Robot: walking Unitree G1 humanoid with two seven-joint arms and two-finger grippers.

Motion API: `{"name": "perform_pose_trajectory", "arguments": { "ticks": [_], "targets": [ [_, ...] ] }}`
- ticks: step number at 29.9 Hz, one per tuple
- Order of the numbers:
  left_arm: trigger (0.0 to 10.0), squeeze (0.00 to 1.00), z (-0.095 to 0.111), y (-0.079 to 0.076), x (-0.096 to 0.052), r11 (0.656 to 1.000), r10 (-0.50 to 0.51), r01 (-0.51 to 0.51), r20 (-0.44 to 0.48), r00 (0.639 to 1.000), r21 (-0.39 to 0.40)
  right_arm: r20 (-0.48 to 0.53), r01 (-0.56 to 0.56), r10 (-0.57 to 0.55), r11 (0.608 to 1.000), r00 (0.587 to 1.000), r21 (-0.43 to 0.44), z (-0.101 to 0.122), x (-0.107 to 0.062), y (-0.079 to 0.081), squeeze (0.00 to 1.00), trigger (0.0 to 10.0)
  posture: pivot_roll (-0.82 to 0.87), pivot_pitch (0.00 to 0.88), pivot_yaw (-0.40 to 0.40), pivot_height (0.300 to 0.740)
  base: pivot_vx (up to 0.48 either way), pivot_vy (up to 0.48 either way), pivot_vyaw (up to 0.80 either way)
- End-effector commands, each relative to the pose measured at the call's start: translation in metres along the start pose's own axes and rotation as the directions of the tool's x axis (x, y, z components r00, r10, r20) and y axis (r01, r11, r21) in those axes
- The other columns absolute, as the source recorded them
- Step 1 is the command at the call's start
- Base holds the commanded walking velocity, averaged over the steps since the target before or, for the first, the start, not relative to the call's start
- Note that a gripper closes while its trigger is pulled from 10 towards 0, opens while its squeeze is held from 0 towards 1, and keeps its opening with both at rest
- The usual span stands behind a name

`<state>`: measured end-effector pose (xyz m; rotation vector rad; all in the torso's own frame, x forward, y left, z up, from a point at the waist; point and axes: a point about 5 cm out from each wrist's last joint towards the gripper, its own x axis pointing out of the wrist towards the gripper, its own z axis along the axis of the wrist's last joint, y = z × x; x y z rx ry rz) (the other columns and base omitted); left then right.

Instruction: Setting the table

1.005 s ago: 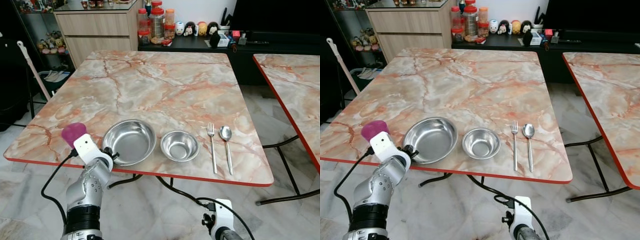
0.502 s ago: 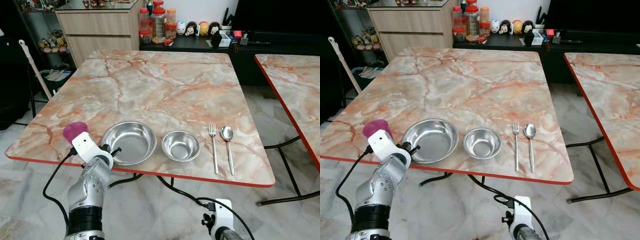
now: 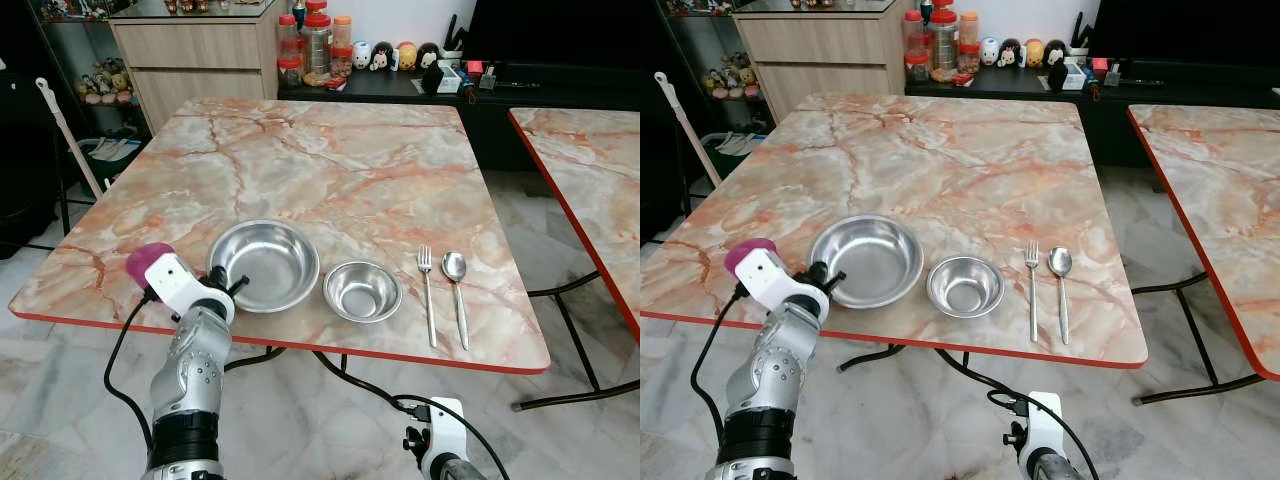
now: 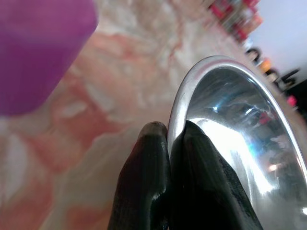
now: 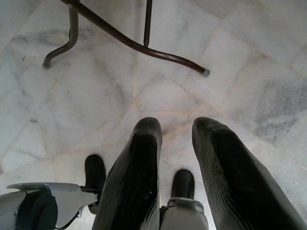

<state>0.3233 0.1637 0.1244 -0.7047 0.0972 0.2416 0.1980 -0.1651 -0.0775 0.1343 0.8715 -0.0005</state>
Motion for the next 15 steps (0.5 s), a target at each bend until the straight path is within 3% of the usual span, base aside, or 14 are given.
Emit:
{"name": "perform_pose_trajectory", "arguments": {
  "ticks": [1, 2, 8, 10, 15],
  "targets": [
    [2.2, 0.00, 0.012, -0.013, 0.000, 0.998, -0.069, 0.070, 0.066, 0.995, -0.009, 0.002, 0.003, -0.003, 1.000, 1.000, 0.001, 0.002, 0.000, 0.000, 0.00, 10.0, 0.09, 0.000, -0.002, 0.740, 0.000, 0.000, 0.00],
    [10.0, 0.00, 0.013, -0.016, 0.000, 0.996, -0.083, 0.084, 0.074, 0.994, -0.010, 0.003, 0.004, -0.004, 1.000, 1.000, 0.003, 0.002, 0.000, -0.001, 0.00, 10.0, 0.09, 0.000, -0.004, 0.740, 0.000, 0.000, 0.00],
    [10.0, 0.00, 0.018, -0.028, 0.000, 0.992, -0.128, 0.129, 0.153, 0.980, 0.003, 0.005, 0.007, -0.007, 1.000, 1.000, 0.005, 0.004, 0.001, -0.001, 0.00, 10.0, 0.09, 0.000, -0.006, 0.740, 0.000, 0.000, 0.00],
    [10.0, 0.00, 0.020, -0.037, 0.001, 0.985, -0.166, 0.156, 0.177, 0.970, 0.069, 0.011, 0.011, -0.011, 1.000, 1.000, 0.012, 0.006, 0.001, -0.001, 0.00, 10.0, 0.09, 0.000, -0.002, 0.740, 0.000, 0.000, 0.00],
    [10.0, 0.00, 0.024, -0.045, -0.001, 0.981, -0.190, 0.175, 0.235, 0.953, 0.082, 0.016, 0.019, -0.020, 1.000, 1.000, 0.016, 0.006, 0.001, -0.003, 0.00, 10.0, 0.08, 0.000, 0.001, 0.740, 0.000, -0.064, 0.00]
  ]
}}
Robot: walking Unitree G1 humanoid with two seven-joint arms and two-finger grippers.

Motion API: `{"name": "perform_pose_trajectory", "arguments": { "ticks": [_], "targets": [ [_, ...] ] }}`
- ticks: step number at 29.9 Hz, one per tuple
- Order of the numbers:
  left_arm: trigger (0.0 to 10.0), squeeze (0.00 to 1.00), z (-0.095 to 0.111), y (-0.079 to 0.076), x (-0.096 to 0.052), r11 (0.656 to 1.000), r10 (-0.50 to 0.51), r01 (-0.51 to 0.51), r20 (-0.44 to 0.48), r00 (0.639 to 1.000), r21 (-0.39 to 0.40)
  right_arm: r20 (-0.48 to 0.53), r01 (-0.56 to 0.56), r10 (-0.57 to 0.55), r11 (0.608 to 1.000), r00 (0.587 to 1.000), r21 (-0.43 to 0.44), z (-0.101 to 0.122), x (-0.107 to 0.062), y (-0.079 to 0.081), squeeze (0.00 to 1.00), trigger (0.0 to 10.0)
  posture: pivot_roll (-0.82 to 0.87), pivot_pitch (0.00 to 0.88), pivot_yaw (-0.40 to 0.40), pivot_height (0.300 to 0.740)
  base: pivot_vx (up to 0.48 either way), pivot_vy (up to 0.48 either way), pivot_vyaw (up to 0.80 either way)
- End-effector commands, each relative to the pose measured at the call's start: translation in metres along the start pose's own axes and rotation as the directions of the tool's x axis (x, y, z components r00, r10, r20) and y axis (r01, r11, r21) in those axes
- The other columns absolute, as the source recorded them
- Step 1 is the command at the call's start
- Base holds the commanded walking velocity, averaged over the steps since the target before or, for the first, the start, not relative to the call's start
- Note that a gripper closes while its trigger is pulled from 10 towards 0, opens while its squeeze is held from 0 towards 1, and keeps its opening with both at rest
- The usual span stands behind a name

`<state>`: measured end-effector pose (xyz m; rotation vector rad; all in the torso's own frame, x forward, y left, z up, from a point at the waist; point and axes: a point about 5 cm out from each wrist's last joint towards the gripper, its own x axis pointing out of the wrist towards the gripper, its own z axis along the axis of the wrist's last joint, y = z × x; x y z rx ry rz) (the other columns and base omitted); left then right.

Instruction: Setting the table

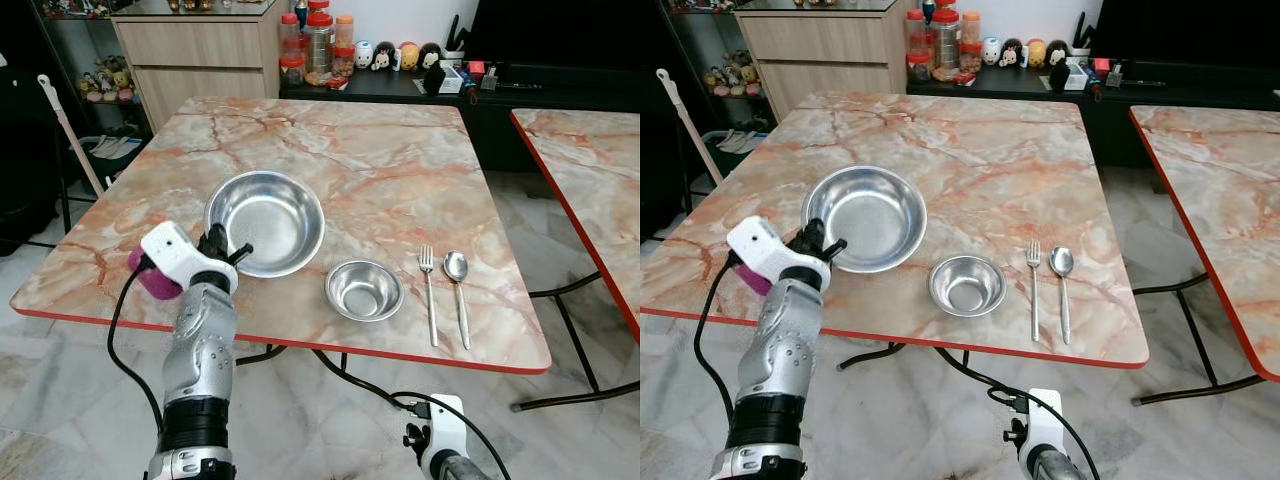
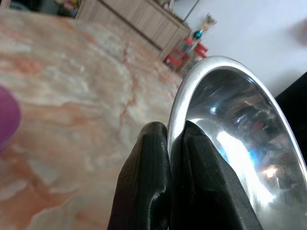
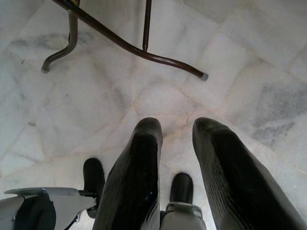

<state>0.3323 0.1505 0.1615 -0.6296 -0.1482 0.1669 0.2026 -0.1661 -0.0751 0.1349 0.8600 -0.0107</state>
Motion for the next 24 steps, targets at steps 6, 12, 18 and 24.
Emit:
{"name": "perform_pose_trajectory", "arguments": {
  "ticks": [6, 12, 18, 24],
  "targets": [
    [10.0, 0.00, 0.006, -0.014, 0.002, 0.998, -0.053, 0.050, 0.060, 0.997, 0.046, -0.031, 0.036, -0.035, 0.999, 0.999, 0.018, -0.007, -0.003, -0.009, 0.00, 10.0, 0.06, 0.000, 0.010, 0.740, 0.000, -0.480, 0.00],
    [10.0, 0.00, 0.007, -0.013, 0.003, 0.998, -0.048, 0.045, 0.066, 0.997, 0.053, -0.038, 0.042, -0.041, 0.999, 0.998, 0.019, -0.010, -0.003, -0.011, 0.00, 10.0, 0.06, 0.000, 0.009, 0.740, 0.000, -0.480, -0.65],
    [10.0, 0.00, 0.012, -0.010, 0.006, 0.998, -0.037, 0.032, 0.083, 0.996, 0.062, -0.029, 0.050, -0.049, 0.999, 0.998, 0.017, -0.011, -0.004, -0.015, 0.00, 10.0, 0.05, 0.002, 0.005, 0.740, 0.000, -0.480, 0.00],
    [10.0, 0.00, 0.015, -0.010, 0.007, 0.998, -0.031, 0.026, 0.095, 0.995, 0.056, -0.027, 0.042, -0.042, 0.999, 0.999, 0.007, -0.009, -0.004, -0.014, 0.00, 10.0, 0.05, 0.000, 0.002, 0.740, 0.000, -0.480, 0.00]
  ]
}}
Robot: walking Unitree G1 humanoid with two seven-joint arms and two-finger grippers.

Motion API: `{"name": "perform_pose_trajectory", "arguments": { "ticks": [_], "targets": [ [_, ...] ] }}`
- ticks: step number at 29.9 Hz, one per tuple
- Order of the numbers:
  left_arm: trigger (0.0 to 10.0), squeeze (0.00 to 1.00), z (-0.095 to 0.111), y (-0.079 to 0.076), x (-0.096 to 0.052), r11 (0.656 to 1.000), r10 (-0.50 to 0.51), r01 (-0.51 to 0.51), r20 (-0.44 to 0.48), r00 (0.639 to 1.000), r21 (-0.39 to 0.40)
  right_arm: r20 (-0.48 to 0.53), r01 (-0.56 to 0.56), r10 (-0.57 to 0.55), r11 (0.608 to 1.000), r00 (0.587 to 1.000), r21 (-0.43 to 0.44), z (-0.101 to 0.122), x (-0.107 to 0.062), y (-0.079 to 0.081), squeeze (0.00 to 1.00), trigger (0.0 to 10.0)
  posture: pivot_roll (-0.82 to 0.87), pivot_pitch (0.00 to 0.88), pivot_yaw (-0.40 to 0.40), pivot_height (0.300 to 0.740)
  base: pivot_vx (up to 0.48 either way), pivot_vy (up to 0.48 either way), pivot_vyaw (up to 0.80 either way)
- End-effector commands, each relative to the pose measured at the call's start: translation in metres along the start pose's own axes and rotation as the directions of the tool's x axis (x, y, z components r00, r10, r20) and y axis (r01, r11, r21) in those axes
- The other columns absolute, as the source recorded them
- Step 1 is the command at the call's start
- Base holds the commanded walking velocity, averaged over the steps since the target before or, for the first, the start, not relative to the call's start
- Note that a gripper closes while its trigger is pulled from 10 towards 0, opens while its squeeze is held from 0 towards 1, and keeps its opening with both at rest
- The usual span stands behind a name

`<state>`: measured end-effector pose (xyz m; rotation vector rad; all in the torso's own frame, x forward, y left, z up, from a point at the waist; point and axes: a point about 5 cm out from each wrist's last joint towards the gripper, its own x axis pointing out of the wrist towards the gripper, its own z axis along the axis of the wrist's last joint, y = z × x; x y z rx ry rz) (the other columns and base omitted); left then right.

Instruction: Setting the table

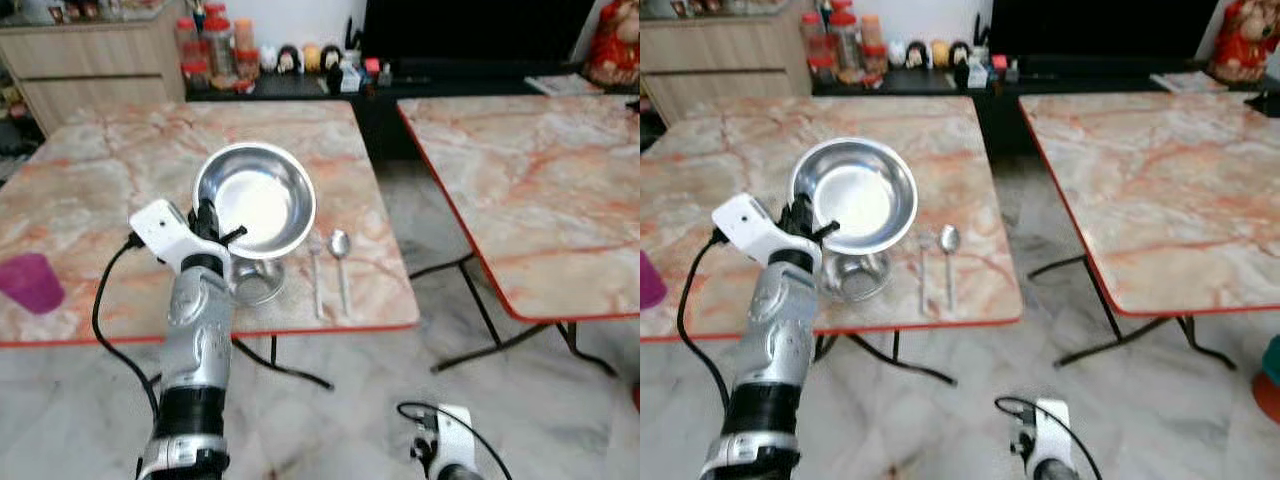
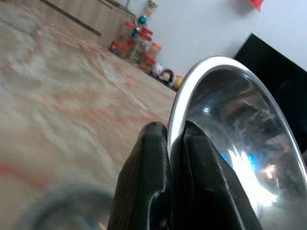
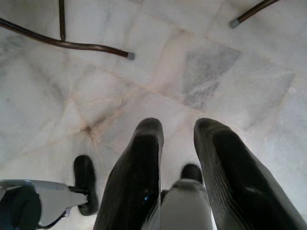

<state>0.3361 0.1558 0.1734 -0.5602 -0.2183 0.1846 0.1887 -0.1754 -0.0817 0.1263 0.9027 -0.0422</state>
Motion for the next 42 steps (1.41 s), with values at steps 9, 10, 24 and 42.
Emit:
{"name": "perform_pose_trajectory", "arguments": {
  "ticks": [9, 10, 24, 42],
  "targets": [
    [10.0, 0.00, 0.003, -0.005, 0.001, 1.000, -0.010, 0.010, 0.018, 1.000, -0.012, 0.021, 0.002, -0.002, 1.000, 1.000, -0.005, 0.006, 0.001, -0.002, 0.00, 10.0, 0.04, 0.000, 0.008, 0.740, 0.000, -0.480, 0.00],
    [10.0, 0.00, 0.003, -0.005, 0.001, 1.000, -0.010, 0.010, 0.018, 1.000, -0.012, 0.021, 0.002, -0.002, 1.000, 1.000, -0.005, 0.006, 0.001, -0.002, 0.00, 10.0, 0.04, 0.000, 0.008, 0.740, 0.000, -0.480, 0.00],
    [10.0, 0.00, 0.000, -0.003, -0.003, 1.000, -0.018, 0.018, 0.000, 1.000, -0.003, 0.025, -0.010, 0.010, 1.000, 1.000, -0.025, 0.003, 0.000, 0.000, 0.00, 10.0, 0.04, 0.000, 0.014, 0.740, 0.000, -0.446, 0.06],
    [10.0, 0.00, -0.009, -0.011, -0.009, 0.995, -0.098, 0.100, -0.058, 0.993, 0.025, 0.024, -0.003, 0.004, 1.000, 1.000, -0.016, 0.003, 0.000, -0.002, 0.00, 10.0, 0.05, 0.002, 0.005, 0.740, 0.000, -0.186, 0.00]
  ]
}}
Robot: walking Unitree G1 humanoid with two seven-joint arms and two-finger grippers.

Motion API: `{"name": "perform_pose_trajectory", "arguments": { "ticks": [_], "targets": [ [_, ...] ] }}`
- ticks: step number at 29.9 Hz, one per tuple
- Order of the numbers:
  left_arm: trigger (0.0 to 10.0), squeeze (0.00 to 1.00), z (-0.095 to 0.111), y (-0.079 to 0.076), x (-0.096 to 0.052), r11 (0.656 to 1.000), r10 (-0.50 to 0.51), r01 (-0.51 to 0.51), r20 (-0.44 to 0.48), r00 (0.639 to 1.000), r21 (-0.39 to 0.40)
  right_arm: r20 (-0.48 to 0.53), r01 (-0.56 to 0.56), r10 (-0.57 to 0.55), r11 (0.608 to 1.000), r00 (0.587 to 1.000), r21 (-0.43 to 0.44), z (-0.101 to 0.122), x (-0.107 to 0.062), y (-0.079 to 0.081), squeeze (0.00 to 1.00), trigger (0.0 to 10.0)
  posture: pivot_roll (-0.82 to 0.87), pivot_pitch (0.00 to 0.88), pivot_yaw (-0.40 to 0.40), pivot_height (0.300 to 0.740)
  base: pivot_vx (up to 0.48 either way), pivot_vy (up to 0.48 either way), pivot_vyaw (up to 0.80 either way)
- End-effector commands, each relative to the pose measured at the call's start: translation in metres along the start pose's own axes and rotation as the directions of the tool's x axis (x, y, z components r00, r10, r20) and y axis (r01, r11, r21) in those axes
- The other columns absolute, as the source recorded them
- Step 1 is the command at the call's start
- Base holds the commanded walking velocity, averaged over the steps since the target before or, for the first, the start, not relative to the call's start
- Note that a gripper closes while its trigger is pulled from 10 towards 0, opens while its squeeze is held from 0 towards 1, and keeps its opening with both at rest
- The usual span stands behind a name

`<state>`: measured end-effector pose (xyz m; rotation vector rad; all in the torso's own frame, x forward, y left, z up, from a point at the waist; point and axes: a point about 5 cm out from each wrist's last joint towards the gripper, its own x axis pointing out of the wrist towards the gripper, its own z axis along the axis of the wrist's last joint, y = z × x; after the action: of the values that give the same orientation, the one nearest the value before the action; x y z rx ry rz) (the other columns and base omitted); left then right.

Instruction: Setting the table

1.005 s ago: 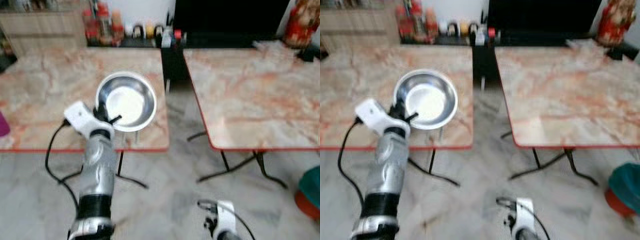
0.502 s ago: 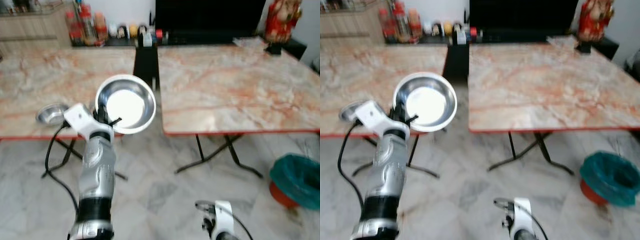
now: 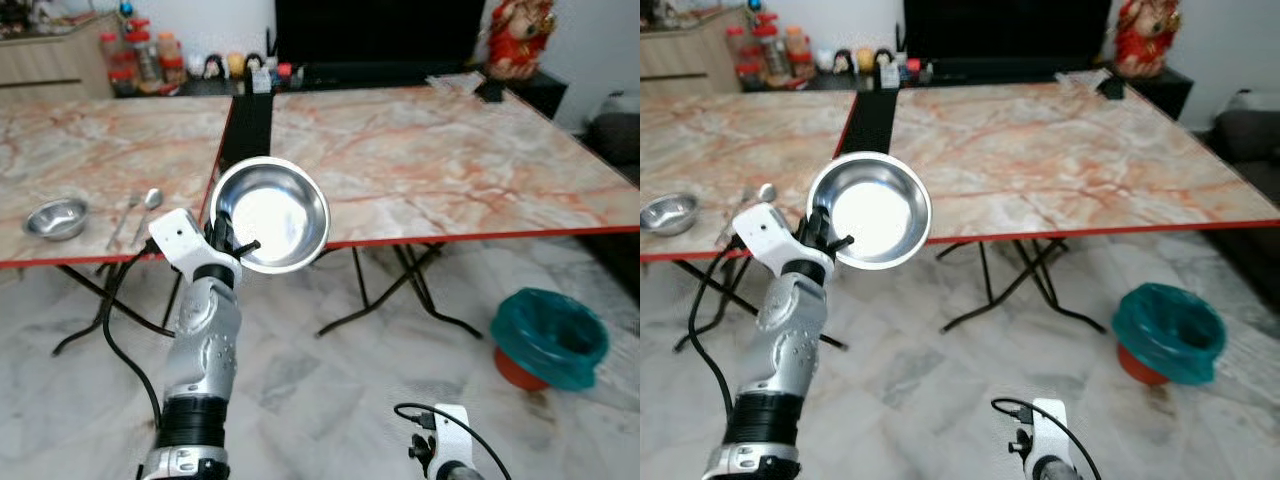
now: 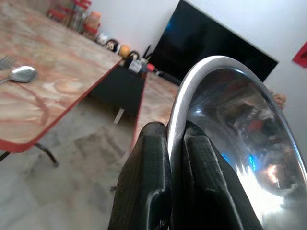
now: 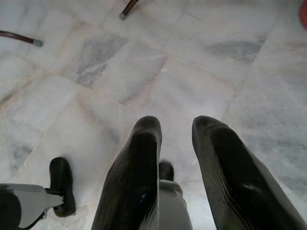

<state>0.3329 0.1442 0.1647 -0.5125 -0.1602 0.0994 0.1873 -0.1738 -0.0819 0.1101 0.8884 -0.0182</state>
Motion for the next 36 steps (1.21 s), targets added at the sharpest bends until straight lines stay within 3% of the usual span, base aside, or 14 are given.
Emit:
{"name": "perform_pose_trajectory", "arguments": {
  "ticks": [1, 6, 36],
  "targets": [
    [10.0, 0.00, 0.004, -0.007, -0.002, 0.999, -0.033, 0.034, 0.020, 0.999, -0.014, 0.011, 0.012, -0.012, 1.000, 1.000, 0.009, 0.004, 0.000, -0.004, 0.00, 10.0, 0.05, 0.004, 0.005, 0.740, 0.000, 0.000, 0.00],
    [10.0, 0.00, 0.009, -0.009, -0.001, 0.998, -0.057, 0.057, 0.041, 0.998, -0.002, 0.011, 0.011, -0.011, 1.000, 1.000, 0.012, 0.005, 0.001, -0.003, 0.00, 10.0, 0.05, 0.007, 0.003, 0.740, 0.000, 0.000, 0.00],
    [10.0, 0.00, 0.014, -0.010, 0.000, 0.998, -0.060, 0.060, 0.057, 0.997, 0.005, 0.031, 0.023, -0.024, 0.999, 0.999, 0.043, 0.011, 0.002, -0.002, 0.00, 10.0, 0.06, 0.026, 0.004, 0.740, 0.390, 0.000, -0.10]
  ]
}}
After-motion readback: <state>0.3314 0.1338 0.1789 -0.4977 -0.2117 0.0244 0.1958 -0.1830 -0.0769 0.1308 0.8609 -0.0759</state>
